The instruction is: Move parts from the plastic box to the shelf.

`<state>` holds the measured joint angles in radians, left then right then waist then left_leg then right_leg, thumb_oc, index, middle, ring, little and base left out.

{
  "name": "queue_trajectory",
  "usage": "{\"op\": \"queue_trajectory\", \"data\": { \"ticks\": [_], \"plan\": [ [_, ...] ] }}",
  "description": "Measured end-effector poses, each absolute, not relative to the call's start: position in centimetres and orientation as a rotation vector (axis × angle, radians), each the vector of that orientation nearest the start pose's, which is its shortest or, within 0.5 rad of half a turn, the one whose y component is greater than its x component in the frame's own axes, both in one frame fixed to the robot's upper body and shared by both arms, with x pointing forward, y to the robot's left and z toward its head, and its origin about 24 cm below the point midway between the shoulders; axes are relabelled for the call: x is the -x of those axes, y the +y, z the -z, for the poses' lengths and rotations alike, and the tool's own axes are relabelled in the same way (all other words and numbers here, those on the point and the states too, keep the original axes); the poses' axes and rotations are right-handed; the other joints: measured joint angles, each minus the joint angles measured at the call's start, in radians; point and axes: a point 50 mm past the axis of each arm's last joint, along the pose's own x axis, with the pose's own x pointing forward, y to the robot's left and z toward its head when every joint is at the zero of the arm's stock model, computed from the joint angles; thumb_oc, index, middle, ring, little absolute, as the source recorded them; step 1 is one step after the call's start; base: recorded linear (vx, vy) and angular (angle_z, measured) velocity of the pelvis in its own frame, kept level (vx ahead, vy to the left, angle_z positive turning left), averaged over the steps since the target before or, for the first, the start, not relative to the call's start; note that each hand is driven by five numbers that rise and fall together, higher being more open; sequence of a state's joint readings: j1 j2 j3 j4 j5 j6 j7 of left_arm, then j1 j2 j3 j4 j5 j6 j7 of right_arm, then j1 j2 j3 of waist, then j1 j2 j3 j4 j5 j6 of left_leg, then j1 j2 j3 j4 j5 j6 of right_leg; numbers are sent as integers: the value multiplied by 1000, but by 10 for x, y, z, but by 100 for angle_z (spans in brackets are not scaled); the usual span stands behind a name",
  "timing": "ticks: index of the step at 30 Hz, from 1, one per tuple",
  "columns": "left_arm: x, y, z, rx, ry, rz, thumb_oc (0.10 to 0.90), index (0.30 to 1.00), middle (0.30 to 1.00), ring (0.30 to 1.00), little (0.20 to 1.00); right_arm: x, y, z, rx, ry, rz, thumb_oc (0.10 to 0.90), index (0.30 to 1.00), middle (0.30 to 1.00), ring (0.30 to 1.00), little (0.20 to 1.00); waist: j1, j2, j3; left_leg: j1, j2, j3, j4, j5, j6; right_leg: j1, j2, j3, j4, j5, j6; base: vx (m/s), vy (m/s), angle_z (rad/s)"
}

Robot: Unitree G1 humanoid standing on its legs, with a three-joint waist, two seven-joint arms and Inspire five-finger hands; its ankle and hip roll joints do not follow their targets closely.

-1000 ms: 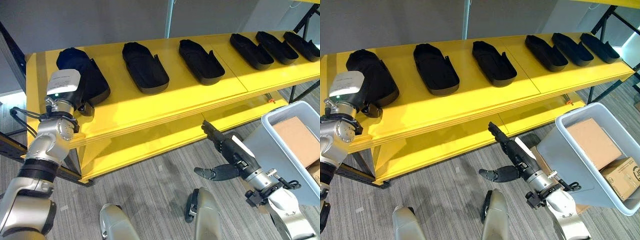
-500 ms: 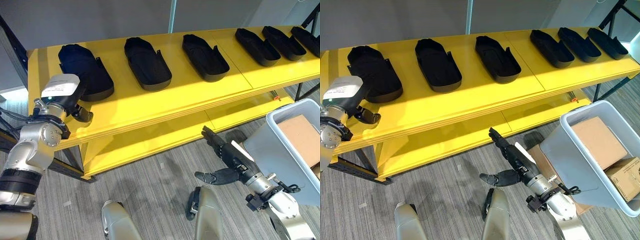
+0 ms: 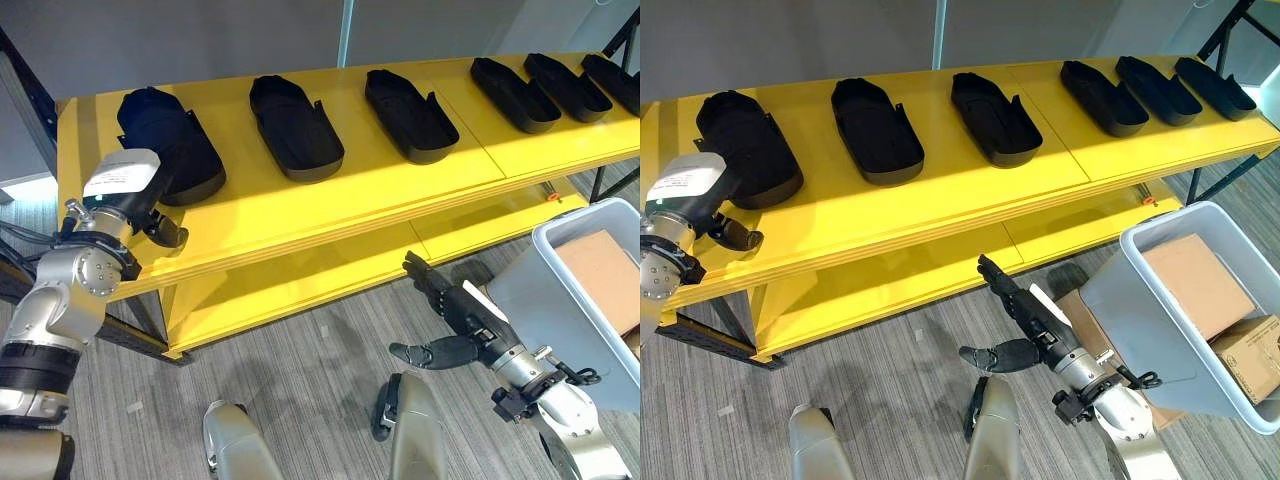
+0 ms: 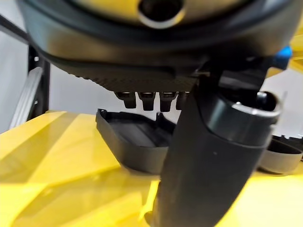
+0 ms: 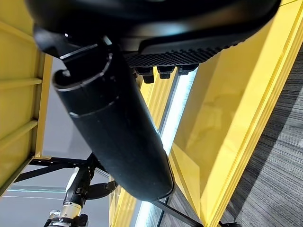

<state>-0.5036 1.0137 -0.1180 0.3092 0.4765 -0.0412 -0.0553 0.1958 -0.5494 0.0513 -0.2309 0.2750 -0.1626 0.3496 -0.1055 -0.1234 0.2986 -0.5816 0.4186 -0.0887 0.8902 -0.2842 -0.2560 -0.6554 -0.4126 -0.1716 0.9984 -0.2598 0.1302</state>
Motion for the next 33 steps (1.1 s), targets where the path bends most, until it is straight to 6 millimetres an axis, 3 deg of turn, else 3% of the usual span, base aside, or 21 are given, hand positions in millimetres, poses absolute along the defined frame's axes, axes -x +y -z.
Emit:
{"op": "queue_trajectory", "data": {
  "ticks": [5,12,33],
  "plan": [
    [-321,302,-213,-1521,-136,-85,900,1000,1000,1000,1000,-209,-203,-80,273,-107,-478,900,1000,1000,1000,1000,1,0,0,0,0,0,2,0,0,0,0,1,1,0,1,0,0,0],
    [-315,308,-219,-1671,-75,6,900,1000,1000,1000,1000,-209,-203,-79,274,-95,-485,900,1000,1000,1000,1000,0,0,0,0,0,0,2,0,0,-1,0,1,1,-1,2,0,0,0],
    [-299,311,-219,-1810,38,159,900,1000,1000,1000,1000,-204,-209,-76,275,-73,-485,900,1000,1000,1000,1000,11,9,4,-1,-1,-1,5,0,0,-1,-1,2,3,-2,4,0,0,0]
  ]
}}
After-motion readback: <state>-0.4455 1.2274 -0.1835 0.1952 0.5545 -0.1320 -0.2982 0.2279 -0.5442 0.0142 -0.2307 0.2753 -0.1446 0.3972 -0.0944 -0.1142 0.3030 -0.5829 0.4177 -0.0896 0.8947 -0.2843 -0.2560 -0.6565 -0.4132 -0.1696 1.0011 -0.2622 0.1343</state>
